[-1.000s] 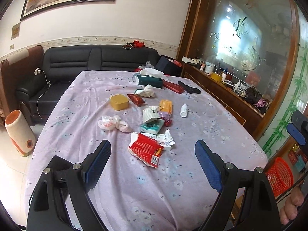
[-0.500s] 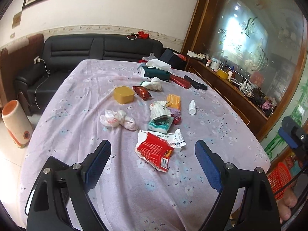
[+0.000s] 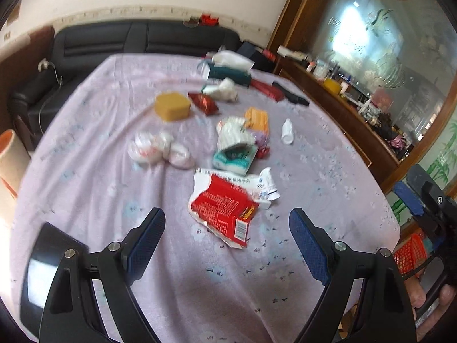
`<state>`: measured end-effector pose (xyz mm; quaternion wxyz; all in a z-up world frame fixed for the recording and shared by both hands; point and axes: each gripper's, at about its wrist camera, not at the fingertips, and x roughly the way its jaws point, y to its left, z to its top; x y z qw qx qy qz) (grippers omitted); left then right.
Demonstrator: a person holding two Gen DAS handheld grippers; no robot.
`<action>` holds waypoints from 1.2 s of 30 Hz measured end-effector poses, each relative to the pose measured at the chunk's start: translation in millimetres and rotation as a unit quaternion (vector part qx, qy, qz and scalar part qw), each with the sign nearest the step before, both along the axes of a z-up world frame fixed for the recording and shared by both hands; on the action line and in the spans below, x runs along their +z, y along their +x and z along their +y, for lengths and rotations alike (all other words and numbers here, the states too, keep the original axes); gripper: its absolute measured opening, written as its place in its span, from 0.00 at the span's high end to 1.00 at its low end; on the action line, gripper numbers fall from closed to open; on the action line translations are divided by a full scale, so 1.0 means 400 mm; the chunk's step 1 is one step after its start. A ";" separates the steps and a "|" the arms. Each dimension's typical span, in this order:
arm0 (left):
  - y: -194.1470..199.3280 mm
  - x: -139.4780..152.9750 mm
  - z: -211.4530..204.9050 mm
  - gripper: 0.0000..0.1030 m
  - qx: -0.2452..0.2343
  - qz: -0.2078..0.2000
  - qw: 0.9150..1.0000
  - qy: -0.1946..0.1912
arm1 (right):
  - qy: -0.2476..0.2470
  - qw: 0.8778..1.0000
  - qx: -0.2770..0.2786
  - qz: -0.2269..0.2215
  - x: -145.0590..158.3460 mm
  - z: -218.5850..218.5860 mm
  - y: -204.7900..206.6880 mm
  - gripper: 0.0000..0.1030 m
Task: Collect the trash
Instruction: 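Grasp the red wrapper with the left tool while the right tool grasps the white medicine box, then carry the wrapper and box to the red wastebasket and open both tools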
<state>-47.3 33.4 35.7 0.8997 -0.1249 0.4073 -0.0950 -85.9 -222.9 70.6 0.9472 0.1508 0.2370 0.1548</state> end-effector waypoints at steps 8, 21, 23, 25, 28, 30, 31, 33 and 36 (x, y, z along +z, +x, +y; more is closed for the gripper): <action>0.094 -0.102 0.000 0.42 0.008 0.064 0.998 -0.009 | 0.029 0.995 0.056 0.080 -0.118 0.038 0.172 0.23; 0.136 -0.161 0.013 0.90 -0.013 0.113 0.993 -0.028 | 0.014 0.976 0.078 0.203 -0.290 0.137 0.368 0.39; 0.129 -0.154 0.017 0.93 -0.015 0.109 0.993 -0.030 | 0.011 0.973 0.077 0.217 -0.310 0.147 0.378 0.48; 0.119 -0.145 0.024 0.94 -0.011 0.104 0.994 -0.034 | 0.008 0.971 0.079 0.226 -0.324 0.153 0.385 0.67; 0.096 -0.119 0.034 0.96 -0.007 0.089 0.995 -0.045 | 0.018 0.967 0.087 0.240 -0.339 0.157 0.385 0.92; 0.078 -0.096 0.030 0.96 -0.005 0.077 0.996 -0.041 | 0.028 0.968 0.086 0.232 -0.320 0.145 0.362 0.94; 0.069 -0.085 0.027 0.96 -0.006 0.070 0.997 -0.040 | 0.032 0.971 0.081 0.223 -0.307 0.135 0.348 0.94; 0.048 -0.058 0.014 0.97 -0.011 0.056 0.998 -0.041 | 0.041 0.977 0.071 0.199 -0.268 0.109 0.305 0.95; 0.021 -0.026 -0.016 0.97 -0.022 0.036 0.999 -0.034 | 0.024 0.987 0.034 0.154 -0.198 0.057 0.222 0.95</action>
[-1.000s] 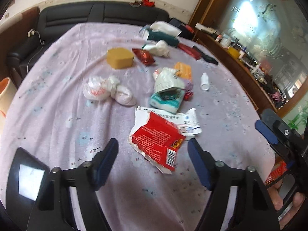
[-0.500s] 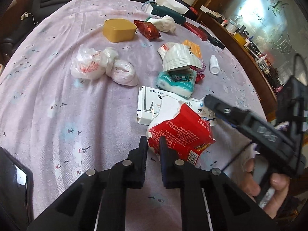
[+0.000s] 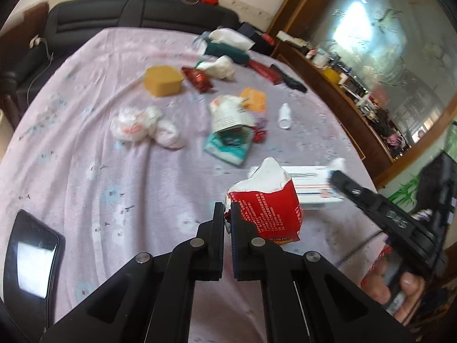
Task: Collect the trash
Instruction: 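Carry the wrapper and box to the red wastebasket and open both tools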
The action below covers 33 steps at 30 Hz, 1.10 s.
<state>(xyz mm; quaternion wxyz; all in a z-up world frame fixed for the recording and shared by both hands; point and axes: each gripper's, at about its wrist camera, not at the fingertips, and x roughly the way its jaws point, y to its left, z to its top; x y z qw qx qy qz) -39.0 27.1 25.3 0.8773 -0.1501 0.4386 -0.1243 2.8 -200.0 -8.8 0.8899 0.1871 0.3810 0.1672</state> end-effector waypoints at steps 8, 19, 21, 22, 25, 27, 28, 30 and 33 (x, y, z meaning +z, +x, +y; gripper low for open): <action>-0.052 0.080 -0.151 0.97 -0.050 -0.048 0.998 0.014 | -0.009 0.991 -0.094 -0.095 0.153 -0.197 -0.225 0.95; -0.102 0.144 -0.325 0.98 -0.118 -0.077 0.990 0.004 | -0.002 0.968 -0.198 -0.152 0.247 -0.406 -0.445 0.95; -0.109 0.159 -0.341 0.98 -0.126 -0.085 0.988 0.003 | 0.004 0.965 -0.209 -0.159 0.256 -0.429 -0.470 0.95; -0.113 0.168 -0.349 0.98 -0.129 -0.090 0.988 0.002 | 0.006 0.963 -0.215 -0.164 0.263 -0.439 -0.483 0.95; -0.124 0.189 -0.371 0.98 -0.137 -0.100 0.985 -0.001 | 0.014 0.958 -0.226 -0.175 0.276 -0.461 -0.507 0.95; -0.129 0.201 -0.382 0.98 -0.140 -0.106 0.984 -0.001 | 0.014 0.956 -0.230 -0.182 0.286 -0.465 -0.516 0.95; -0.131 0.208 -0.387 0.98 -0.142 -0.109 0.984 -0.002 | 0.015 0.955 -0.233 -0.185 0.292 -0.469 -0.522 0.95; -0.134 0.218 -0.393 0.98 -0.144 -0.113 0.983 -0.004 | 0.019 0.953 -0.234 -0.192 0.299 -0.477 -0.529 0.95; -0.138 0.232 -0.407 0.98 -0.151 -0.117 0.982 -0.006 | 0.017 0.951 -0.236 -0.200 0.311 -0.490 -0.545 0.95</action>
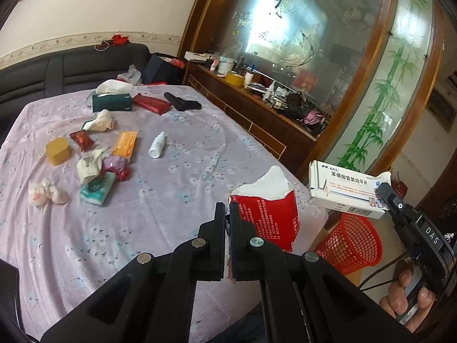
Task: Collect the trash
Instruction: 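Carry the wrapper and box to the red wastebasket and open both tools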
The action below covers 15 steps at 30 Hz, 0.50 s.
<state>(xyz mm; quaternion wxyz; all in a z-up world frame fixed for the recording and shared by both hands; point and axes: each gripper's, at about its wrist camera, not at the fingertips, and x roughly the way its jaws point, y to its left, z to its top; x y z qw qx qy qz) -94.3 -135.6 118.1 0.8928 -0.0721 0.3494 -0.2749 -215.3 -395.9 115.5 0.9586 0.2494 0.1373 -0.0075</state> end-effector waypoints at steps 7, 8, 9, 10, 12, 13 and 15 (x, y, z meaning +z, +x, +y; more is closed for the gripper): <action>-0.012 0.035 -0.056 0.98 -0.030 -0.013 0.999 -0.009 | -0.007 1.000 -0.017 -0.010 0.023 -0.023 -0.040 0.95; -0.016 0.042 -0.067 0.98 -0.035 -0.016 0.999 -0.011 | -0.008 1.000 -0.019 -0.012 0.025 -0.028 -0.044 0.95; -0.021 0.050 -0.081 0.98 -0.042 -0.021 0.999 -0.014 | -0.009 1.000 -0.024 -0.014 0.030 -0.034 -0.054 0.95; -0.026 0.058 -0.094 0.98 -0.049 -0.024 0.998 -0.016 | -0.010 0.999 -0.029 -0.016 0.036 -0.040 -0.065 0.95; -0.037 0.071 -0.120 0.98 -0.063 -0.030 0.997 -0.021 | -0.013 0.999 -0.044 -0.021 0.048 -0.059 -0.090 0.95; -0.046 0.081 -0.142 0.98 -0.074 -0.034 0.996 -0.024 | -0.015 0.998 -0.054 -0.024 0.056 -0.069 -0.108 0.95; -0.057 0.097 -0.180 0.98 -0.094 -0.039 0.994 -0.031 | -0.020 0.997 -0.072 -0.029 0.069 -0.089 -0.137 0.95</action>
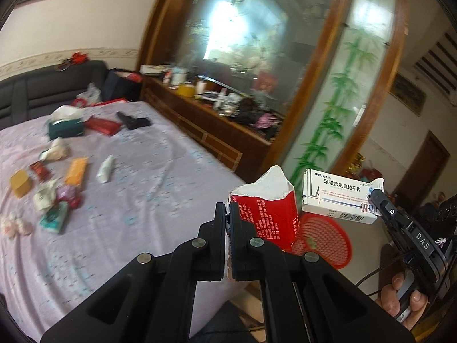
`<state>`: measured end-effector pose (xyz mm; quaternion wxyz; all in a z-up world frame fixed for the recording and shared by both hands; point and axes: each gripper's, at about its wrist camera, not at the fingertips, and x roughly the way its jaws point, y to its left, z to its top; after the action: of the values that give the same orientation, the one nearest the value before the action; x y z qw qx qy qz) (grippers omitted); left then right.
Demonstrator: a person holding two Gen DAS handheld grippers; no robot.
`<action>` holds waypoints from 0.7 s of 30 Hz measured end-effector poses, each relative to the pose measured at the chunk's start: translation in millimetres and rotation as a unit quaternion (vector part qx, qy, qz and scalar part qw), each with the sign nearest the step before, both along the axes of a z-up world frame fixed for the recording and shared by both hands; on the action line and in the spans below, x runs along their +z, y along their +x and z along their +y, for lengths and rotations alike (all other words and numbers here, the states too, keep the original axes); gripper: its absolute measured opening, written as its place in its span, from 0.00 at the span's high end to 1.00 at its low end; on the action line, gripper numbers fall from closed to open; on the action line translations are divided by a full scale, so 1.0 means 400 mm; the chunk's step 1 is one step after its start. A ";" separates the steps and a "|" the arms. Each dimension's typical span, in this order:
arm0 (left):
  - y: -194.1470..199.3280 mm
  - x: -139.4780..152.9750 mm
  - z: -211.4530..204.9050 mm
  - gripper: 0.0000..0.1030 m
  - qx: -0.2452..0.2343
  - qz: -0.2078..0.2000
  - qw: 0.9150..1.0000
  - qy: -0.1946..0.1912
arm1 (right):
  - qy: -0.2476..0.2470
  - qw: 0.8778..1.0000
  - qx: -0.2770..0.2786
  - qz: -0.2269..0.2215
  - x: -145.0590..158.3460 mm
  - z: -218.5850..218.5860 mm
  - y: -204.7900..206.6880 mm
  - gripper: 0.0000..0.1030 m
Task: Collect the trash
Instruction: 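Carry the wrapper and box to the red wastebasket and open both tools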
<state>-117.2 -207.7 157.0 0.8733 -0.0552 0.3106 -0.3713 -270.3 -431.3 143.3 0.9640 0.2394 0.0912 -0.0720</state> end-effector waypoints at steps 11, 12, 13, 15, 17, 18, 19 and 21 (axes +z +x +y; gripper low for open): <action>-0.040 0.037 -0.258 0.98 -0.106 -0.003 0.994 -0.011 | -0.010 0.989 -0.147 -0.013 0.040 -0.166 -0.173 0.95; -0.047 0.036 -0.285 0.98 -0.114 -0.003 0.993 -0.009 | -0.010 0.988 -0.157 -0.012 0.037 -0.178 -0.183 0.95; -0.052 0.035 -0.304 0.98 -0.121 -0.003 0.993 -0.008 | -0.009 0.986 -0.166 -0.011 0.035 -0.189 -0.192 0.95; -0.059 0.024 -0.352 0.98 -0.136 0.001 0.991 -0.005 | -0.004 0.983 -0.185 -0.007 0.026 -0.218 -0.210 0.95; -0.064 0.011 -0.395 0.98 -0.154 0.008 0.988 -0.006 | -0.001 0.979 -0.202 -0.001 0.015 -0.245 -0.223 0.95; -0.065 0.003 -0.418 0.98 -0.161 0.010 0.987 -0.006 | 0.001 0.978 -0.207 0.001 0.007 -0.258 -0.227 0.95; -0.066 -0.008 -0.444 0.98 -0.165 0.014 0.986 -0.001 | 0.004 0.977 -0.212 0.004 -0.001 -0.270 -0.231 0.95; -0.066 -0.032 -0.485 0.98 -0.180 0.025 0.983 0.004 | 0.012 0.974 -0.227 0.013 -0.025 -0.300 -0.242 0.95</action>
<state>-143.5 -401.9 144.0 0.7844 -0.0039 0.3391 -0.5193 -367.2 -551.3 133.3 0.9184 0.2641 0.0482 -0.2906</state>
